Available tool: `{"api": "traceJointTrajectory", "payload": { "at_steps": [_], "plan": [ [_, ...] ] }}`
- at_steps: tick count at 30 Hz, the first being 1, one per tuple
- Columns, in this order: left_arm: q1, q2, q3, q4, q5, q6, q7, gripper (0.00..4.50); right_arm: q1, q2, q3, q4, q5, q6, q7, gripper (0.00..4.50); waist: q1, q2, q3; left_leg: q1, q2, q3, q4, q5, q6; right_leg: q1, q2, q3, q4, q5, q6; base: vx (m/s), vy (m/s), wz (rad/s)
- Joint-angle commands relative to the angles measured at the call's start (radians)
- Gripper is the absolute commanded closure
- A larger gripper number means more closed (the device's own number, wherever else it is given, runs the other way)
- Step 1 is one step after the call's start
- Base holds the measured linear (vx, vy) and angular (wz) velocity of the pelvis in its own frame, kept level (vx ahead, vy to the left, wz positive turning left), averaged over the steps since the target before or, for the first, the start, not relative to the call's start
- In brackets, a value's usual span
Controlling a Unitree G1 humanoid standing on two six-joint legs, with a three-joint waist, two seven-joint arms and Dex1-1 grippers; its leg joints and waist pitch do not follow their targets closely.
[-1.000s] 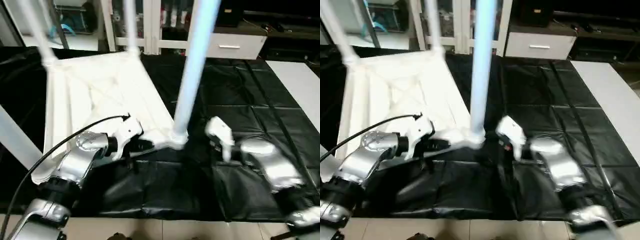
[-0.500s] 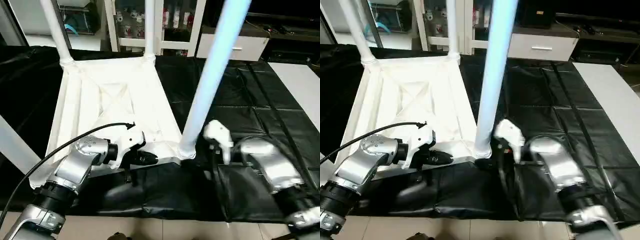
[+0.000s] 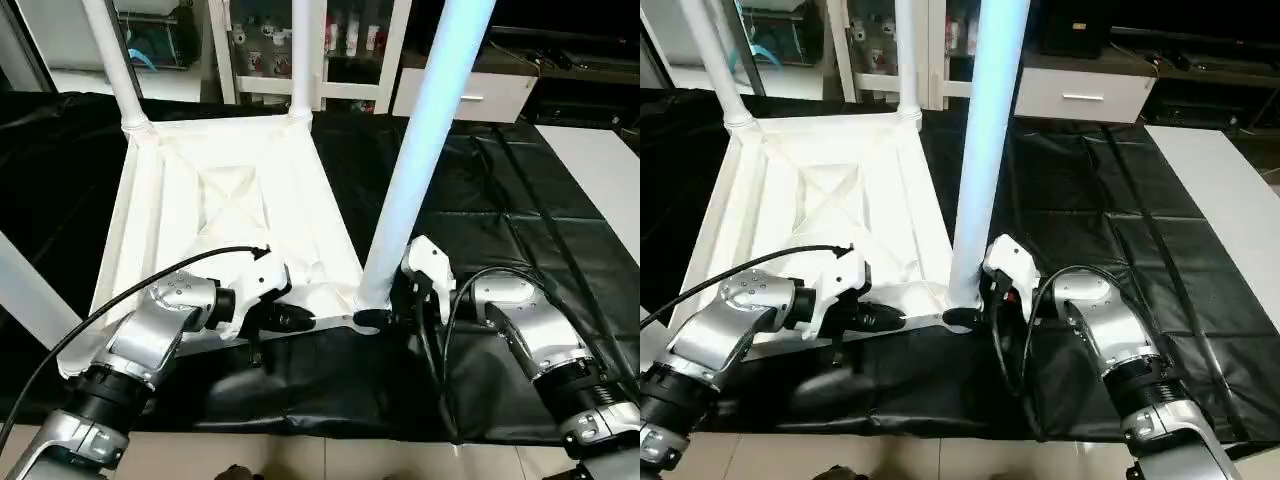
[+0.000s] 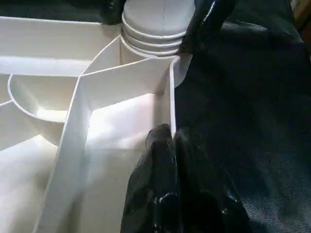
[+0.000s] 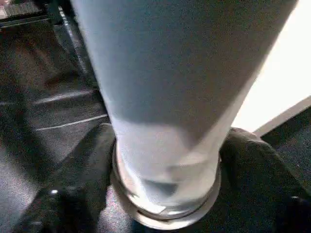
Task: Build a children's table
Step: Rotate leg to tighten
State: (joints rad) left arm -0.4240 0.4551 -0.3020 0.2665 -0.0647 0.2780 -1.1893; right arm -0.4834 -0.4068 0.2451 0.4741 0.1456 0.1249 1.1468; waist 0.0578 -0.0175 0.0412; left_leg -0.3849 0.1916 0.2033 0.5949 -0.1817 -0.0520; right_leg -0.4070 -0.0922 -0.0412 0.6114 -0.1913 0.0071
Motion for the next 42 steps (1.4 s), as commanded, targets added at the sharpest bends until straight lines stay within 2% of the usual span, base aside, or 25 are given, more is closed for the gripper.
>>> {"api": "traceJointTrajectory", "payload": {
  "at_steps": [1, 2, 9, 12, 13, 14, 15, 17, 18, 19, 21, 22, 23, 24, 25, 27, 28, 30, 32, 34, 35, 36, 39, 40, 42],
  "plan": [
    [0.015, -0.001, -0.039, -0.019, -0.003, 0.009, -0.029, 4.5, -0.007, -0.014, -0.001, 0.001, -0.004, -0.007, 0.009, 1.47, -0.002, -0.001, -0.061, 0.025, 0.04, -0.014, -0.066, -0.157, 0.066, 0.045, -0.041, 0.032, -0.055, -0.058, -0.267, 0.0, 0.0, 0.0],
    [0.016, 0.0, -0.04, -0.02, -0.003, 0.01, -0.029, 4.5, -0.007, -0.014, -0.002, 0.001, -0.004, -0.007, 0.009, 1.55, -0.002, 0.001, -0.061, 0.026, 0.04, -0.014, -0.066, -0.158, 0.065, 0.045, -0.041, 0.032, -0.054, -0.058, -0.268, 0.0, 0.0, 0.0],
    [0.014, 0.004, -0.043, -0.018, -0.004, 0.017, -0.035, 4.5, -0.002, -0.001, -0.013, 0.022, -0.002, -0.012, 0.001, 1.82, -0.003, 0.0, -0.063, 0.025, 0.039, -0.014, -0.064, -0.149, 0.067, 0.046, -0.04, 0.032, -0.052, -0.041, -0.274, 0.0, 0.0, 0.0],
    [0.011, -0.011, -0.046, -0.002, 0.002, 0.013, -0.018, 4.5, -0.016, 0.041, -0.035, 0.085, -0.019, -0.012, -0.102, 1.84, -0.004, 0.001, -0.062, 0.025, 0.039, -0.014, -0.064, -0.151, 0.065, 0.046, -0.041, 0.032, -0.053, -0.046, -0.275, 0.0, 0.0, 0.0],
    [0.01, -0.016, -0.046, 0.003, 0.005, 0.012, -0.009, 4.5, -0.022, 0.053, -0.041, 0.105, -0.029, -0.019, -0.137, 1.84, -0.009, 0.003, -0.059, 0.025, 0.038, -0.015, -0.068, -0.187, 0.048, 0.042, -0.042, 0.032, -0.059, -0.093, -0.271, 0.0, 0.0, 0.0],
    [0.002, -0.034, -0.046, 0.029, 0.021, 0.002, 0.024, 4.5, -0.031, 0.08, -0.057, 0.141, -0.035, -0.021, -0.205, 1.84, -0.016, 0.001, -0.055, 0.023, 0.038, -0.018, -0.073, -0.23, 0.027, 0.043, -0.041, 0.031, -0.063, -0.153, -0.256, 0.0, 0.0, 0.0],
    [-0.002, -0.044, -0.047, 0.043, 0.03, -0.003, 0.043, 4.5, -0.036, 0.095, -0.066, 0.16, -0.037, -0.021, -0.24, 1.84, -0.02, 0.001, -0.052, 0.026, 0.038, -0.018, -0.077, -0.265, 0.014, 0.039, -0.04, 0.032, -0.069, -0.196, -0.248, 0.0, 0.0, 0.0],
    [-0.028, -0.089, -0.04, 0.107, 0.059, -0.017, 0.131, 4.5, -0.047, 0.145, -0.097, 0.202, -0.036, -0.019, -0.355, 1.85, -0.035, -0.004, -0.044, 0.033, 0.035, -0.028, -0.082, -0.375, -0.03, 0.034, -0.045, 0.03, -0.086, -0.387, -0.197, 0.0, 0.0, 0.0],
    [-0.043, -0.115, -0.032, 0.139, 0.068, -0.029, 0.174, 4.5, -0.05, 0.171, -0.111, 0.213, -0.035, -0.019, -0.411, 1.85, -0.035, -0.004, -0.044, 0.033, 0.035, -0.028, -0.082, -0.375, -0.03, 0.034, -0.045, 0.03, -0.086, -0.387, -0.197, -0.056, 0.008, -0.08],
    [-0.077, -0.168, -0.014, 0.194, 0.076, -0.041, 0.258, 4.5, -0.06, 0.221, -0.139, 0.236, -0.029, -0.022, -0.513, 1.85, -0.039, -0.003, -0.044, 0.039, 0.035, -0.033, -0.083, -0.425, -0.053, 0.027, -0.048, 0.029, -0.098, -0.479, -0.155, -0.055, 0.011, -0.09],
    [-0.103, -0.205, -0.002, 0.228, 0.084, -0.045, 0.32, 4.5, -0.07, 0.255, -0.151, 0.253, -0.033, -0.032, -0.59, 1.85, -0.04, -0.007, -0.044, 0.039, 0.033, -0.038, -0.085, -0.443, -0.059, 0.025, -0.049, 0.026, -0.105, -0.52, -0.127, -0.053, 0.013, -0.09],
    [-0.12, -0.224, 0.0, 0.248, 0.095, -0.042, 0.361, 4.5, -0.081, 0.275, -0.159, 0.272, -0.041, -0.038, -0.641, 1.85, -0.041, -0.003, -0.046, 0.04, 0.032, -0.04, -0.085, -0.449, -0.058, 0.024, -0.05, 0.025, -0.107, -0.53, -0.119, 0.0, 0.0, 0.0],
    [-0.12, -0.224, 0.0, 0.248, 0.095, -0.042, 0.361, 4.5, -0.081, 0.275, -0.159, 0.272, -0.041, -0.038, -0.641, 1.85, -0.042, -0.004, -0.044, 0.041, 0.032, -0.04, -0.085, -0.458, -0.056, 0.021, -0.049, 0.024, -0.112, -0.539, -0.112, 0.0, 0.0, 0.0],
    [-0.13, -0.235, 0.001, 0.26, 0.102, -0.039, 0.386, 4.5, -0.088, 0.287, -0.163, 0.284, -0.047, -0.042, -0.674, 1.85, -0.042, -0.004, -0.044, 0.041, 0.032, -0.04, -0.085, -0.458, -0.056, 0.021, -0.049, 0.024, -0.112, -0.539, -0.112, 0.0, 0.0, 0.0],
    [-0.162, -0.274, 0.009, 0.303, 0.127, -0.041, 0.479, 4.5, -0.118, 0.325, -0.176, 0.334, -0.074, -0.055, -0.819, 1.85, -0.045, 0.0, -0.045, 0.044, 0.031, -0.038, -0.084, -0.467, -0.053, 0.013, -0.048, 0.025, -0.114, -0.524, -0.117, 0.0, 0.0, 0.0],
    [-0.195, -0.333, 0.038, 0.353, 0.138, -0.037, 0.59, 4.5, -0.158, 0.382, -0.207, 0.396, -0.071, -0.058, -0.957, 1.85, -0.048, -0.002, -0.047, 0.047, 0.027, -0.037, -0.081, -0.47, -0.056, 0.012, -0.044, 0.023, -0.114, -0.52, -0.119, 0.0, 0.0, 0.0],
    [-0.208, -0.356, 0.051, 0.374, 0.143, -0.04, 0.64, 4.5, -0.174, 0.409, -0.221, 0.418, -0.067, -0.059, -1.006, 1.85, -0.046, 0.001, -0.048, 0.049, 0.028, -0.037, -0.081, -0.466, -0.053, 0.01, -0.046, 0.024, -0.115, -0.509, -0.124, 0.0, 0.0, 0.0],
    [-0.221, -0.38, 0.06, 0.399, 0.159, -0.045, 0.704, 4.5, -0.193, 0.442, -0.236, 0.442, -0.063, -0.062, -1.057, 1.85, -0.046, 0.002, -0.05, 0.044, 0.03, -0.038, -0.084, -0.456, -0.048, 0.014, -0.044, 0.023, -0.112, -0.46, -0.126, 0.0, 0.0, 0.0],
    [-0.228, -0.39, 0.062, 0.414, 0.168, -0.052, 0.733, 4.5, -0.205, 0.468, -0.243, 0.457, -0.06, -0.067, -1.075, 1.86, -0.042, 0.002, -0.053, 0.035, 0.031, -0.033, -0.087, -0.408, -0.03, 0.022, -0.042, 0.027, -0.103, -0.352, -0.143, 0.0, 0.0, 0.0],
    [-0.234, -0.397, 0.065, 0.429, 0.172, -0.063, 0.757, 4.5, -0.217, 0.49, -0.237, 0.472, -0.069, -0.083, -1.082, 1.86, -0.04, 0.002, -0.056, 0.032, 0.03, -0.029, -0.085, -0.375, -0.019, 0.025, -0.042, 0.028, -0.097, -0.297, -0.16, 0.0, 0.0, 0.0],
    [-0.233, -0.396, 0.066, 0.43, 0.171, -0.066, 0.758, 4.5, -0.22, 0.497, -0.232, 0.474, -0.07, -0.092, -1.072, 1.86, -0.04, -0.005, -0.056, 0.03, 0.03, -0.027, -0.085, -0.364, -0.013, 0.027, -0.043, 0.029, -0.096, -0.287, -0.163, 0.0, 0.0, 0.0],
    [-0.233, -0.396, 0.066, 0.43, 0.171, -0.066, 0.758, 4.5, -0.22, 0.497, -0.232, 0.474, -0.07, -0.092, -1.072, 1.86, -0.037, -0.002, -0.058, 0.028, 0.03, -0.026, -0.083, -0.342, -0.003, 0.029, -0.045, 0.03, -0.093, -0.267, -0.17, 0.0, 0.0, 0.0],
    [-0.221, -0.367, 0.084, 0.422, 0.17, -0.088, 0.74, 4.5, -0.221, 0.509, -0.254, 0.457, -0.027, -0.164, -0.943, 1.86, -0.032, -0.005, -0.058, 0.028, 0.031, -0.022, -0.081, -0.32, 0.015, 0.029, -0.046, 0.031, -0.094, -0.269, -0.174, 0.0, 0.0, 0.0],
    [-0.219, -0.364, 0.085, 0.418, 0.17, -0.089, 0.738, 4.5, -0.219, 0.507, -0.253, 0.451, -0.025, -0.169, -0.932, 1.51, -0.029, -0.005, -0.06, 0.027, 0.033, -0.021, -0.08, -0.305, 0.022, 0.031, -0.047, 0.031, -0.091, -0.254, -0.178, 0.0, 0.0, 0.0],
    [-0.201, -0.34, 0.078, 0.391, 0.172, -0.08, 0.704, 4.5, -0.201, 0.488, -0.243, 0.403, -0.018, -0.175, -0.878, 1.16, -0.026, -0.003, -0.062, 0.024, 0.032, -0.019, -0.078, -0.256, 0.034, 0.035, -0.045, 0.031, -0.086, -0.205, -0.19, 0.0, 0.0, 0.0]
  ]
}}
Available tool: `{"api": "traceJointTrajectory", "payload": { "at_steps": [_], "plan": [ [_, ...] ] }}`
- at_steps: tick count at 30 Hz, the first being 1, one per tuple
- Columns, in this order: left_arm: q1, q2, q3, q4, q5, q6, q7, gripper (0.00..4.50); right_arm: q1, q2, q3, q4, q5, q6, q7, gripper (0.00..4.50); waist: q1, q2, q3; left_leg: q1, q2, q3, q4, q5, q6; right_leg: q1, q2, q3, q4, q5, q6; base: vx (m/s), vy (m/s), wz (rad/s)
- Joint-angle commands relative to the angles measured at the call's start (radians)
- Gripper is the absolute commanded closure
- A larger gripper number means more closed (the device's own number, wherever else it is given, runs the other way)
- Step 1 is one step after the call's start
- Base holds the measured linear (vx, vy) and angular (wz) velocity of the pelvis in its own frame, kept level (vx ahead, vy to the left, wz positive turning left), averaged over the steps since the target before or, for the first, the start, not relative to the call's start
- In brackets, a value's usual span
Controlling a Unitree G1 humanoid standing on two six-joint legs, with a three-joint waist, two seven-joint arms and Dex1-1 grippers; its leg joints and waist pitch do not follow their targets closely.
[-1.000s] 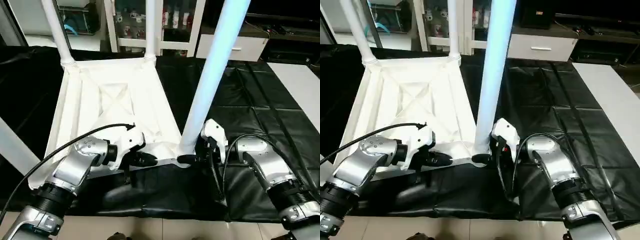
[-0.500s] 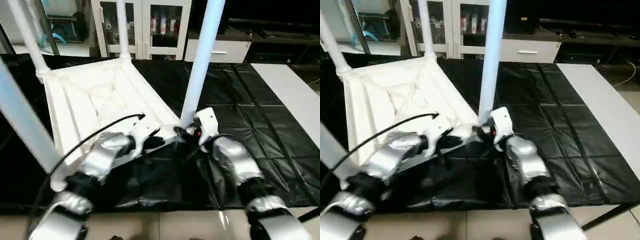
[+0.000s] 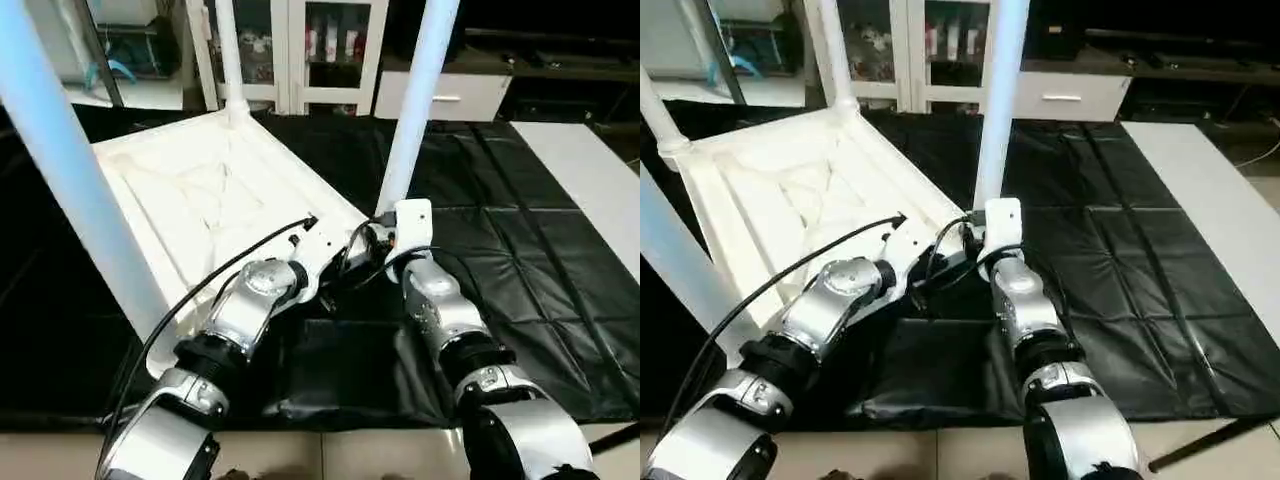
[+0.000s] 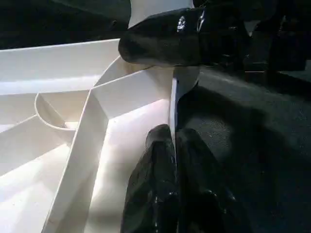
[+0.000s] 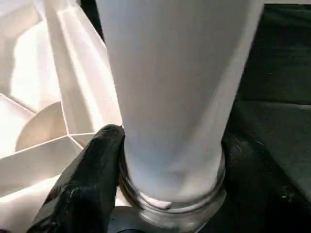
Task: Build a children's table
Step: Rotate leg to tighten
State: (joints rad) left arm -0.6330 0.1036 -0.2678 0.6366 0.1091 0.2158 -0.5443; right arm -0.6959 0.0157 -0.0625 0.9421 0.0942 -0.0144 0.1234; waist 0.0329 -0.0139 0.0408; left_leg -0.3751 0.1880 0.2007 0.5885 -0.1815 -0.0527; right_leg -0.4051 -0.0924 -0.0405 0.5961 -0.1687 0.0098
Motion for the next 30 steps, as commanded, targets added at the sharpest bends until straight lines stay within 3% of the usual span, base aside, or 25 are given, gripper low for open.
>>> {"api": "traceJointTrajectory", "payload": {
  "at_steps": [1, 2, 4, 5, 6, 7, 8, 9, 12, 13, 16, 19, 24, 30],
  "plan": [
    [0.02, 0.027, 0.04, 0.003, 0.0, -0.012, 0.038, 4.5, 0.024, 0.051, 0.071, -0.097, 0.038, -0.032, 0.178, 1.13, 0.0, -0.004, -0.062, 0.009, 0.036, -0.016, -0.072, -0.233, 0.047, 0.037, -0.045, 0.03, -0.068, -0.192, -0.198, 0.0, 0.0, 0.0],
    [0.033, 0.044, 0.036, -0.019, -0.002, -0.007, 0.012, 4.5, 0.04, 0.031, 0.081, -0.138, 0.046, -0.019, 0.221, 1.06, -0.001, -0.004, -0.061, 0.007, 0.035, -0.016, -0.073, -0.23, 0.052, 0.039, -0.043, 0.029, -0.067, -0.182, -0.198, 0.0, 0.0, 0.0],
    [0.051, 0.067, 0.03, -0.05, -0.009, 0.0, -0.03, 4.5, 0.065, -0.005, 0.093, -0.196, 0.056, 0.004, 0.276, 0.81, -0.016, -0.005, -0.061, -0.011, 0.035, -0.025, -0.078, -0.207, 0.049, 0.052, -0.044, 0.023, -0.06, -0.188, -0.193, 0.0, 0.0, 0.0],
    [0.066, 0.086, 0.023, -0.074, -0.012, 0.006, -0.064, 4.5, 0.084, -0.037, 0.105, -0.239, 0.061, 0.022, 0.319, 0.81, -0.013, -0.001, -0.063, -0.006, 0.037, -0.027, -0.077, -0.206, 0.046, 0.053, -0.045, 0.022, -0.062, -0.189, -0.191, 0.0, 0.0, 0.0],
    [0.068, 0.088, 0.022, -0.077, -0.012, 0.007, -0.068, 4.5, 0.086, -0.041, 0.105, -0.244, 0.061, 0.024, 0.325, 0.7, -0.018, -0.002, -0.062, 0.003, 0.04, -0.024, -0.074, -0.209, 0.05, 0.044, -0.042, 0.024, -0.063, -0.175, -0.204, 0.0, 0.0, 0.0],
    [0.086, 0.115, 0.01, -0.102, -0.014, 0.015, -0.108, 4.5, 0.108, -0.076, 0.106, -0.292, 0.072, 0.054, 0.38, 0.65, -0.018, -0.002, -0.068, 0.006, 0.039, -0.02, -0.067, -0.182, 0.06, 0.044, -0.042, 0.026, -0.058, -0.118, -0.23, 0.0, 0.0, 0.0],
    [0.099, 0.136, 0.002, -0.117, -0.014, 0.017, -0.136, 4.5, 0.123, -0.104, 0.104, -0.328, 0.087, 0.08, 0.421, 0.44, -0.016, 0.003, -0.069, 0.008, 0.039, -0.02, -0.065, -0.159, 0.066, 0.046, -0.039, 0.026, -0.053, -0.08, -0.242, 0.0, 0.0, 0.0],
    [0.111, 0.153, -0.003, -0.132, -0.021, 0.019, -0.166, 4.5, 0.137, -0.132, 0.108, -0.359, 0.095, 0.1, 0.464, 0.44, -0.018, 0.001, -0.068, 0.002, 0.039, -0.018, -0.064, -0.136, 0.085, 0.045, -0.038, 0.025, -0.047, -0.033, -0.259, 0.0, 0.0, 0.0],
    [0.141, 0.192, -0.018, -0.17, -0.046, 0.009, -0.253, 4.5, 0.168, -0.192, 0.121, -0.425, 0.109, 0.131, 0.554, 0.29, -0.014, 0.003, -0.061, 0.009, 0.041, -0.015, -0.067, -0.183, 0.087, 0.04, -0.038, 0.026, -0.056, -0.084, -0.272, 0.0, 0.0, 0.0],
    [0.154, 0.209, -0.024, -0.19, -0.058, 0.001, -0.293, 4.5, 0.181, -0.216, 0.126, -0.455, 0.116, 0.15, 0.59, 0.07, -0.012, 0.002, -0.059, 0.011, 0.041, -0.015, -0.069, -0.212, 0.075, 0.038, -0.037, 0.026, -0.06, -0.126, -0.266, 0.0, 0.0, 0.0],
    [0.201, 0.265, -0.042, -0.27, -0.114, -0.025, -0.44, 4.5, 0.229, -0.318, 0.174, -0.554, 0.127, 0.2, 0.733, 0.07, -0.005, 0.004, -0.055, 0.016, 0.045, -0.016, -0.076, -0.267, 0.04, 0.034, -0.038, 0.028, -0.066, -0.197, -0.242, 0.0, 0.0, 0.0],
    [0.225, 0.316, -0.06, -0.316, -0.129, 0.0, -0.521, 4.5, 0.292, -0.438, 0.237, -0.657, 0.132, 0.247, 0.9, 0.07, 0.009, 0.005, -0.055, 0.023, 0.047, -0.013, -0.076, -0.281, 0.032, 0.031, -0.035, 0.031, -0.066, -0.199, -0.227, 0.0, 0.0, 0.0],
    [0.243, 0.359, -0.08, -0.381, -0.178, 0.051, -0.63, 4.5, 0.325, -0.485, 0.275, -0.673, 0.108, 0.246, 0.971, 0.07, 0.009, 0.002, -0.053, 0.015, 0.045, -0.015, -0.078, -0.281, 0.021, 0.032, -0.04, 0.031, -0.065, -0.218, -0.227, 0.0, 0.0, 0.0],
    [0.247, 0.381, -0.089, -0.412, -0.194, 0.076, -0.678, 4.5, 0.315, -0.476, 0.294, -0.65, 0.068, 0.225, 0.934, 0.07, 0.009, 0.0, -0.054, 0.018, 0.044, -0.014, -0.076, -0.269, 0.016, 0.029, -0.039, 0.032, -0.065, -0.223, -0.227, 0.0, 0.0, 0.0]
  ]
}}
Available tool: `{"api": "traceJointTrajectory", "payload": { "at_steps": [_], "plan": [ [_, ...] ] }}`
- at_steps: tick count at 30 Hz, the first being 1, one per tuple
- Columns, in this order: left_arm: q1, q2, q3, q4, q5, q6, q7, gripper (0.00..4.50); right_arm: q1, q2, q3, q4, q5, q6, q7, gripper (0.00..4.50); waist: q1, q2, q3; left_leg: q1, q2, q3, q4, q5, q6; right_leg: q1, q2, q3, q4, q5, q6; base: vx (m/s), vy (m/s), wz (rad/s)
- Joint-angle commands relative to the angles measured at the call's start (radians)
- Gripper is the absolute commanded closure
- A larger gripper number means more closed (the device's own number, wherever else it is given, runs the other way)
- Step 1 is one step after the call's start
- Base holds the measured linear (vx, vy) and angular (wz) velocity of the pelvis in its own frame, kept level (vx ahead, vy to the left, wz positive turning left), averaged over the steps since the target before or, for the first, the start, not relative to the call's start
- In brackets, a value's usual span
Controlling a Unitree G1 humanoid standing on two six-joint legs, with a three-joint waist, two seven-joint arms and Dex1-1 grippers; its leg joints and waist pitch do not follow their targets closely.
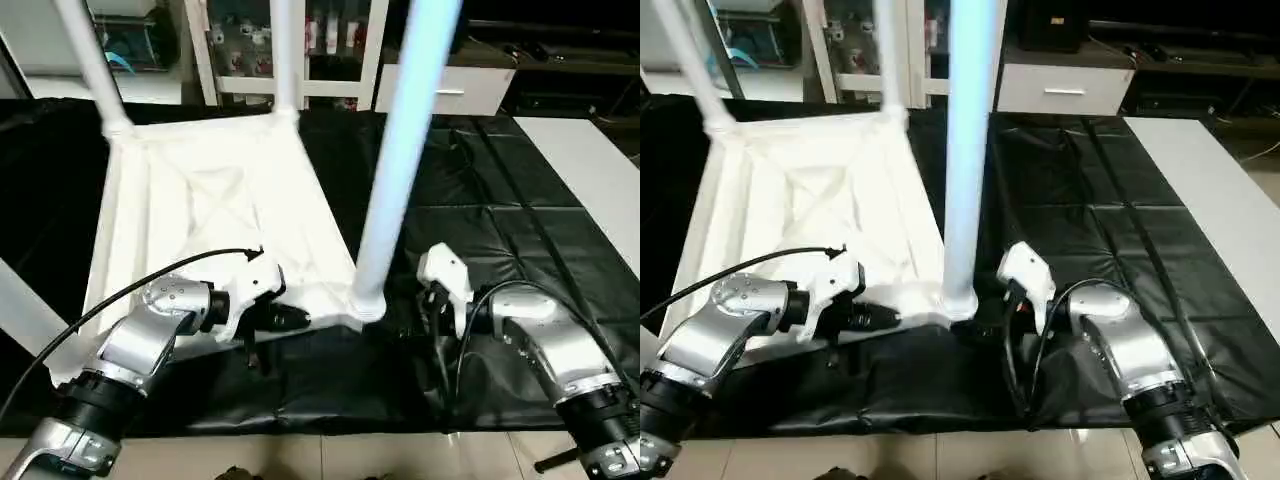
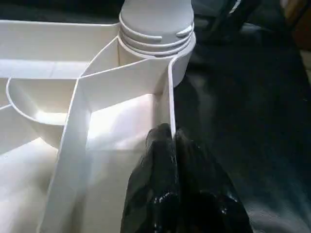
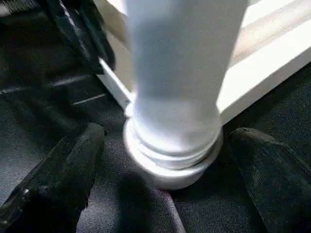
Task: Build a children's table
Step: Rotate leg to tighten
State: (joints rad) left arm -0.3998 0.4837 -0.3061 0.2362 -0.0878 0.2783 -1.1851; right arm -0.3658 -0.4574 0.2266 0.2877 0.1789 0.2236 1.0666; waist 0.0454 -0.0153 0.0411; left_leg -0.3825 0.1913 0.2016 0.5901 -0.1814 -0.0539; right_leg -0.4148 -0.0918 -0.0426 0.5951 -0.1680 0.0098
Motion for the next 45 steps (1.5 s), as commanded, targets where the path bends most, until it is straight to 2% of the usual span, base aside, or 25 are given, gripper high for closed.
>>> {"api": "traceJointTrajectory", "payload": {
  "at_steps": [1, 8, 10, 17, 21, 22, 25, 28, 32, 38, 40, 42, 43, 44, 45],
  "plan": [
    [0.016, 0.011, -0.053, -0.028, -0.005, 0.029, -0.056, 4.5, -0.031, 0.0, 0.012, 0.014, -0.022, -0.014, -0.021, 0.07, -0.004, 0.002, -0.056, 0.025, 0.04, -0.016, -0.077, -0.263, 0.016, 0.04, -0.039, 0.034, -0.061, -0.218, -0.227, 0.0, 0.0, 0.0],
    [0.015, 0.014, -0.053, -0.044, -0.006, 0.051, -0.051, 4.5, -0.051, 0.006, 0.016, 0.034, -0.03, -0.029, 0.01, 0.07, -0.005, 0.001, -0.058, 0.023, 0.038, -0.014, -0.072, -0.231, 0.03, 0.044, -0.038, 0.033, -0.057, -0.169, -0.24, 0.0, 0.0, 0.0],
    [0.015, 0.014, -0.053, -0.045, -0.005, 0.054, -0.05, 4.5, -0.055, 0.009, 0.016, 0.04, -0.025, -0.034, 0.017, 0.21, -0.005, -0.003, -0.059, 0.023, 0.038, -0.014, -0.07, -0.223, 0.035, 0.045, -0.038, 0.033, -0.056, -0.162, -0.243, 0.0, 0.0, 0.0],
    [0.015, 0.017, -0.055, -0.05, -0.004, 0.063, -0.048, 4.5, -0.056, 0.01, 0.018, 0.05, -0.007, -0.039, 0.048, 0.84, -0.004, -0.001, -0.06, 0.023, 0.038, -0.014, -0.068, -0.205, 0.045, 0.047, -0.039, 0.032, -0.053, -0.145, -0.25, 0.0, 0.0, 0.0],
    [0.018, 0.02, -0.058, -0.054, -0.002, 0.069, -0.05, 4.5, -0.052, 0.009, 0.015, 0.052, -0.006, -0.037, 0.06, 1.0, -0.003, -0.001, -0.061, 0.023, 0.038, -0.014, -0.066, -0.194, 0.052, 0.048, -0.038, 0.032, -0.05, -0.132, -0.256, 0.0, 0.0, 0.0],
    [0.019, 0.02, -0.059, -0.054, -0.002, 0.07, -0.051, 4.5, -0.051, 0.008, 0.014, 0.053, -0.006, -0.038, 0.062, 1.25, -0.003, -0.001, -0.061, 0.023, 0.038, -0.013, -0.066, -0.195, 0.052, 0.048, -0.039, 0.032, -0.051, -0.137, -0.256, 0.0, 0.0, 0.0],
    [0.02, 0.021, -0.061, -0.056, -0.001, 0.073, -0.052, 4.5, -0.051, 0.009, 0.013, 0.057, -0.006, -0.04, 0.067, 1.35, -0.003, -0.001, -0.062, 0.023, 0.037, -0.014, -0.065, -0.192, 0.053, 0.049, -0.038, 0.031, -0.05, -0.134, -0.257, 0.0, 0.0, 0.0],
    [0.022, 0.022, -0.063, -0.059, -0.002, 0.076, -0.053, 4.5, -0.05, 0.009, 0.012, 0.062, -0.005, -0.041, 0.072, 1.7, -0.003, -0.001, -0.062, 0.024, 0.038, -0.014, -0.065, -0.195, 0.052, 0.048, -0.038, 0.031, -0.05, -0.137, -0.257, 0.0, 0.0, 0.0],
    [0.023, 0.025, -0.065, -0.063, -0.003, 0.081, -0.058, 4.5, -0.05, 0.015, 0.013, 0.064, -0.005, -0.038, 0.08, 1.77, -0.003, -0.001, -0.063, 0.023, 0.037, -0.013, -0.064, -0.18, 0.057, 0.049, -0.037, 0.031, -0.048, -0.116, -0.262, 0.0, 0.0, 0.0],
    [0.026, 0.027, -0.065, -0.065, -0.005, 0.087, -0.059, 4.5, -0.057, 0.035, 0.002, 0.096, -0.019, -0.061, 0.037, 1.8, -0.004, -0.001, -0.062, 0.023, 0.037, -0.014, -0.064, -0.192, 0.053, 0.048, -0.038, 0.03, -0.049, -0.137, -0.261, 0.0, 0.0, 0.0],
    [0.026, 0.016, -0.06, -0.06, -0.005, 0.086, -0.044, 4.5, -0.07, 0.056, -0.01, 0.131, -0.038, -0.075, -0.027, 1.8, -0.009, -0.002, -0.059, 0.022, 0.036, -0.015, -0.066, -0.231, 0.037, 0.046, -0.039, 0.031, -0.054, -0.188, -0.251, 0.0, 0.0, 0.0],
    [0.008, -0.04, -0.043, 0.0, 0.016, 0.056, 0.042, 4.5, -0.098, 0.116, -0.034, 0.212, -0.08, -0.101, -0.189, 1.8, -0.019, -0.003, -0.053, 0.018, 0.034, -0.018, -0.071, -0.289, 0.012, 0.044, -0.039, 0.03, -0.062, -0.279, -0.229, 0.0, 0.0, 0.0],
    [-0.003, -0.068, -0.034, 0.032, 0.029, 0.036, 0.09, 4.5, -0.106, 0.141, -0.043, 0.236, -0.088, -0.105, -0.243, 1.8, -0.029, -0.005, -0.045, 0.018, 0.03, -0.022, -0.075, -0.347, -0.013, 0.041, -0.04, 0.027, -0.074, -0.398, -0.194, -0.053, 0.003, -0.09],
    [-0.024, -0.117, -0.019, 0.084, 0.042, 0.015, 0.164, 4.5, -0.114, 0.185, -0.058, 0.265, -0.095, -0.104, -0.33, 1.8, -0.029, -0.004, -0.047, 0.024, 0.03, -0.027, -0.074, -0.372, -0.028, 0.04, -0.042, 0.025, -0.077, -0.449, -0.176, -0.053, 0.003, -0.09],
    [-0.03, -0.132, -0.014, 0.1, 0.043, 0.01, 0.184, 4.5, -0.115, 0.199, -0.063, 0.273, -0.097, -0.102, -0.357, 1.8, -0.033, -0.005, -0.045, 0.037, 0.029, -0.029, -0.071, -0.426, -0.044, 0.027, -0.043, 0.024, -0.092, -0.538, -0.144, -0.066, 0.005, -0.05]
  ]
}}
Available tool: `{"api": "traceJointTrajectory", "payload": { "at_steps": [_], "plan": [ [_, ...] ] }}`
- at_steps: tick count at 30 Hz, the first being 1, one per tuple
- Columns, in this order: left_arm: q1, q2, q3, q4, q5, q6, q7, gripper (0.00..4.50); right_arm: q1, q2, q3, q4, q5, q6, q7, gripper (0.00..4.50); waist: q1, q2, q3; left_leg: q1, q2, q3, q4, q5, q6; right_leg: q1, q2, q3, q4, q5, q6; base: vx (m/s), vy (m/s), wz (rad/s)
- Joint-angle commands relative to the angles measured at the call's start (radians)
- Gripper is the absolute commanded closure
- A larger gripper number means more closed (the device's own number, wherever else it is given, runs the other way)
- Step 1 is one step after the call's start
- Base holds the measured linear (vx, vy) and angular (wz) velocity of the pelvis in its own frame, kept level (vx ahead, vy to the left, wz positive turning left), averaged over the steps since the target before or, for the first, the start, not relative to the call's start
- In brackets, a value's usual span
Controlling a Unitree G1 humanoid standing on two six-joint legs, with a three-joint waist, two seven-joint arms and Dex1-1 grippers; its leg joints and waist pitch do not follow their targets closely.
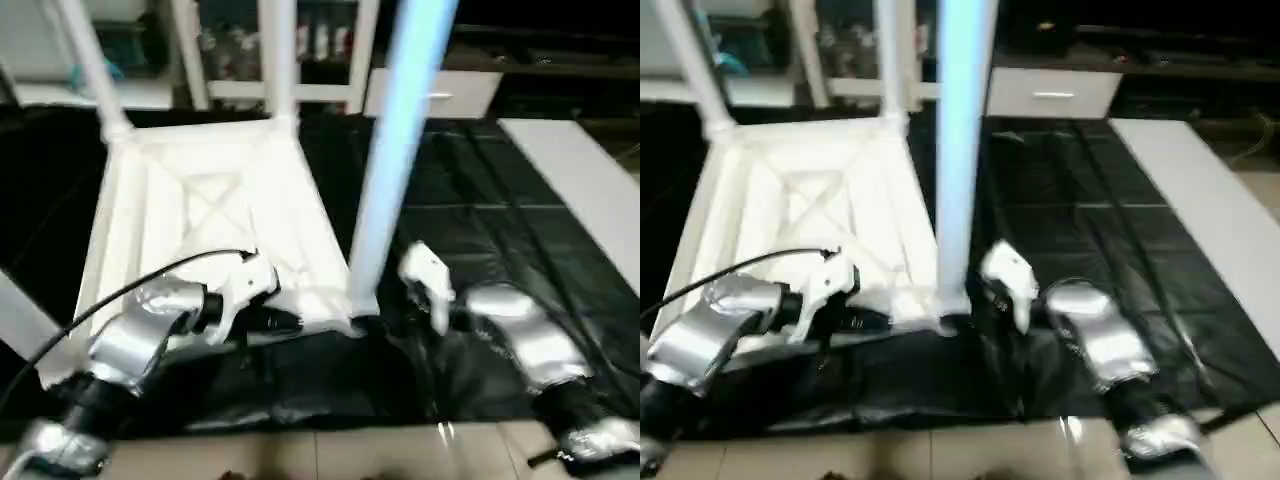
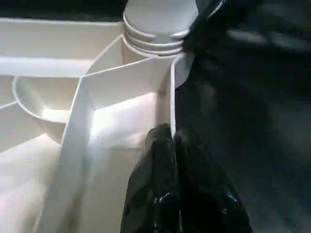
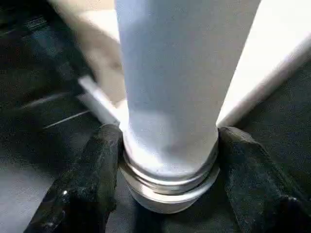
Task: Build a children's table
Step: Rotate leg to tighten
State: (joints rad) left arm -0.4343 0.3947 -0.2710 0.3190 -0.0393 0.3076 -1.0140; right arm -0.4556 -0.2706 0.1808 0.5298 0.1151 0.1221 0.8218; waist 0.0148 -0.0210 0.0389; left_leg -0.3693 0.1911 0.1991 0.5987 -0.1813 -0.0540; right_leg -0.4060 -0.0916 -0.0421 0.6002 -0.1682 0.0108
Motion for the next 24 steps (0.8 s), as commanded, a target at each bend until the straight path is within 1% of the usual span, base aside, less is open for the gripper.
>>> {"api": "traceJointTrajectory", "payload": {
  "at_steps": [1, 2, 4, 5, 6, 7, 9, 10, 11, 12, 13, 14, 15, 16, 17, 18, 19, 20, 21, 22, 23, 24],
  "plan": [
    [-0.01, -0.066, -0.045, 0.043, 0.001, -0.024, 0.047, 4.5, -0.031, 0.04, -0.024, 0.047, -0.039, 0.001, -0.167, 1.8, -0.007, 0.0, -0.044, 0.024, 0.029, -0.033, -0.081, -0.45, -0.049, 0.021, -0.045, 0.02, -0.101, -0.581, -0.121, -0.057, 0.011, -0.05],
    [-0.019, -0.082, -0.045, 0.059, 0.007, -0.027, 0.068, 4.5, -0.036, 0.061, -0.03, 0.063, -0.041, 0.002, -0.207, 1.8, -0.013, 0.003, -0.044, 0.021, 0.03, -0.036, -0.085, -0.46, -0.048, 0.021, -0.045, 0.018, -0.105, -0.583, -0.11, -0.057, 0.011, -0.05],
    [-0.049, -0.123, -0.044, 0.106, 0.027, -0.033, 0.136, 4.5, -0.055, 0.116, -0.051, 0.108, -0.044, 0.002, -0.315, 1.8, -0.023, 0.002, -0.042, 0.02, 0.027, -0.04, -0.086, -0.487, -0.049, 0.016, -0.043, 0.013, -0.11, -0.6, -0.101, 0.0, 0.0, 0.0],
    [-0.059, -0.135, -0.042, 0.12, 0.034, -0.034, 0.161, 4.5, -0.062, 0.132, -0.058, 0.122, -0.043, 0.0, -0.345, 1.8, -0.023, 0.001, -0.043, 0.022, 0.026, -0.042, -0.086, -0.491, -0.052, 0.018, -0.043, 0.01, -0.112, -0.609, -0.095, 0.0, 0.0, 0.0],
    [-0.071, -0.151, -0.04, 0.137, 0.043, -0.036, 0.189, 4.5, -0.071, 0.151, -0.068, 0.139, -0.038, 0.003, -0.382, 1.8, -0.027, 0.004, -0.044, 0.023, 0.026, -0.044, -0.086, -0.502, -0.051, 0.016, -0.045, 0.01, -0.114, -0.611, -0.096, 0.0, 0.0, 0.0],
    [-0.087, -0.17, -0.034, 0.16, 0.056, -0.041, 0.232, 4.5, -0.084, 0.174, -0.081, 0.163, -0.033, 0.003, -0.422, 1.8, -0.032, 0.006, -0.045, 0.022, 0.027, -0.046, -0.088, -0.51, -0.049, 0.018, -0.044, 0.007, -0.114, -0.598, -0.099, 0.0, 0.0, 0.0],
    [-0.121, -0.215, -0.015, 0.209, 0.074, -0.042, 0.319, 4.5, -0.113, 0.219, -0.104, 0.211, -0.031, -0.004, -0.514, 1.8, -0.035, 0.01, -0.044, 0.029, 0.027, -0.045, -0.089, -0.532, -0.045, 0.013, -0.042, 0.004, -0.12, -0.578, -0.107, 0.0, 0.0, 0.0],
    [-0.139, -0.237, -0.004, 0.238, 0.086, -0.049, 0.368, 4.5, -0.127, 0.243, -0.115, 0.235, -0.034, -0.01, -0.554, 1.8, -0.035, 0.01, -0.043, 0.034, 0.026, -0.044, -0.087, -0.547, -0.046, 0.008, -0.041, 0.002, -0.124, -0.578, -0.11, 0.0, 0.0, 0.0],
    [-0.156, -0.256, 0.006, 0.265, 0.095, -0.054, 0.41, 4.5, -0.14, 0.268, -0.127, 0.255, -0.031, -0.017, -0.593, 1.8, -0.036, 0.007, -0.043, 0.037, 0.024, -0.042, -0.085, -0.551, -0.043, 0.005, -0.04, 0.002, -0.127, -0.581, -0.11, 0.0, 0.0, 0.0],
    [-0.169, -0.271, 0.013, 0.287, 0.101, -0.06, 0.443, 4.5, -0.151, 0.29, -0.133, 0.271, -0.029, -0.023, -0.617, 1.8, -0.037, 0.007, -0.041, 0.041, 0.022, -0.043, -0.082, -0.564, -0.041, 0.002, -0.04, -0.001, -0.13, -0.596, -0.105, 0.0, 0.0, 0.0],
    [-0.186, -0.289, 0.025, 0.314, 0.107, -0.071, 0.494, 4.5, -0.166, 0.321, -0.13, 0.293, -0.037, -0.04, -0.647, 1.8, -0.036, 0.006, -0.043, 0.04, 0.021, -0.043, -0.082, -0.56, -0.035, 0.003, -0.042, -0.001, -0.133, -0.6, -0.099, 0.0, 0.0, 0.0],
    [-0.195, -0.297, 0.03, 0.325, 0.108, -0.076, 0.509, 4.5, -0.174, 0.34, -0.122, 0.305, -0.04, -0.056, -0.644, 1.8, -0.037, 0.007, -0.043, 0.037, 0.021, -0.045, -0.085, -0.563, -0.032, 0.006, -0.042, -0.004, -0.133, -0.597, -0.095, 0.0, 0.0, 0.0],
    [-0.201, -0.303, 0.034, 0.333, 0.109, -0.08, 0.517, 4.5, -0.182, 0.36, -0.118, 0.312, -0.04, -0.075, -0.636, 1.8, -0.038, 0.003, -0.044, 0.034, 0.022, -0.046, -0.087, -0.562, -0.029, 0.01, -0.042, -0.004, -0.131, -0.593, -0.093, 0.0, 0.0, 0.0],
    [-0.203, -0.303, 0.035, 0.334, 0.11, -0.081, 0.517, 4.5, -0.185, 0.366, -0.117, 0.313, -0.042, -0.084, -0.637, 1.8, -0.036, 0.007, -0.045, 0.03, 0.024, -0.047, -0.09, -0.557, -0.026, 0.013, -0.046, -0.001, -0.13, -0.575, -0.095, 0.0, 0.0, 0.0],
    [-0.204, -0.303, 0.036, 0.335, 0.111, -0.082, 0.518, 4.5, -0.187, 0.37, -0.117, 0.313, -0.044, -0.089, -0.639, 1.8, -0.036, 0.008, -0.045, 0.028, 0.025, -0.048, -0.092, -0.555, -0.026, 0.013, -0.046, 0.0, -0.129, -0.562, -0.098, 0.0, 0.0, 0.0],
    [-0.2, -0.292, 0.033, 0.327, 0.116, -0.085, 0.508, 4.5, -0.188, 0.37, -0.122, 0.3, -0.026, -0.104, -0.591, 1.8, -0.035, 0.0, -0.047, 0.026, 0.025, -0.046, -0.093, -0.544, -0.021, 0.014, -0.045, 0.002, -0.126, -0.533, -0.108, 0.0, 0.0, 0.0],
    [-0.193, -0.276, 0.036, 0.318, 0.116, -0.084, 0.497, 4.5, -0.186, 0.364, -0.14, 0.28, 0.002, -0.122, -0.552, 1.8, -0.032, 0.002, -0.047, 0.023, 0.025, -0.045, -0.094, -0.529, -0.015, 0.015, -0.047, 0.006, -0.122, -0.512, -0.118, 0.0, 0.0, 0.0],
    [-0.193, -0.276, 0.036, 0.318, 0.116, -0.084, 0.497, 4.5, -0.186, 0.364, -0.14, 0.28, 0.002, -0.122, -0.552, 1.45, -0.031, 0.002, -0.047, 0.021, 0.025, -0.043, -0.094, -0.514, -0.009, 0.016, -0.049, 0.009, -0.12, -0.5, -0.125, 0.0, 0.0, 0.0],
    [-0.187, -0.264, 0.034, 0.312, 0.119, -0.085, 0.484, 4.5, -0.183, 0.356, -0.147, 0.266, 0.015, -0.122, -0.527, 1.24, -0.031, 0.002, -0.049, 0.018, 0.025, -0.043, -0.094, -0.503, -0.007, 0.018, -0.049, 0.01, -0.118, -0.488, -0.129, 0.0, 0.0, 0.0],
    [-0.175, -0.241, 0.028, 0.3, 0.122, -0.09, 0.456, 4.5, -0.176, 0.338, -0.148, 0.24, 0.024, -0.121, -0.482, 1.1, -0.028, 0.001, -0.051, 0.015, 0.027, -0.041, -0.095, -0.478, 0.0, 0.021, -0.05, 0.013, -0.114, -0.458, -0.139, 0.0, 0.0, 0.0],
    [-0.173, -0.237, 0.027, 0.298, 0.123, -0.091, 0.451, 4.5, -0.175, 0.334, -0.148, 0.236, 0.025, -0.122, -0.475, 1.1, -0.027, 0.002, -0.05, 0.01, 0.028, -0.039, -0.096, -0.462, 0.008, 0.022, -0.048, 0.015, -0.112, -0.43, -0.146, 0.0, 0.0, 0.0],
    [-0.168, -0.229, 0.026, 0.294, 0.124, -0.093, 0.439, 4.5, -0.172, 0.326, -0.148, 0.225, 0.027, -0.123, -0.46, 1.03, -0.027, 0.002, -0.05, 0.007, 0.027, -0.039, -0.096, -0.457, 0.011, 0.024, -0.049, 0.015, -0.109, -0.423, -0.146, 0.0, 0.0, 0.0]
  ]
}}
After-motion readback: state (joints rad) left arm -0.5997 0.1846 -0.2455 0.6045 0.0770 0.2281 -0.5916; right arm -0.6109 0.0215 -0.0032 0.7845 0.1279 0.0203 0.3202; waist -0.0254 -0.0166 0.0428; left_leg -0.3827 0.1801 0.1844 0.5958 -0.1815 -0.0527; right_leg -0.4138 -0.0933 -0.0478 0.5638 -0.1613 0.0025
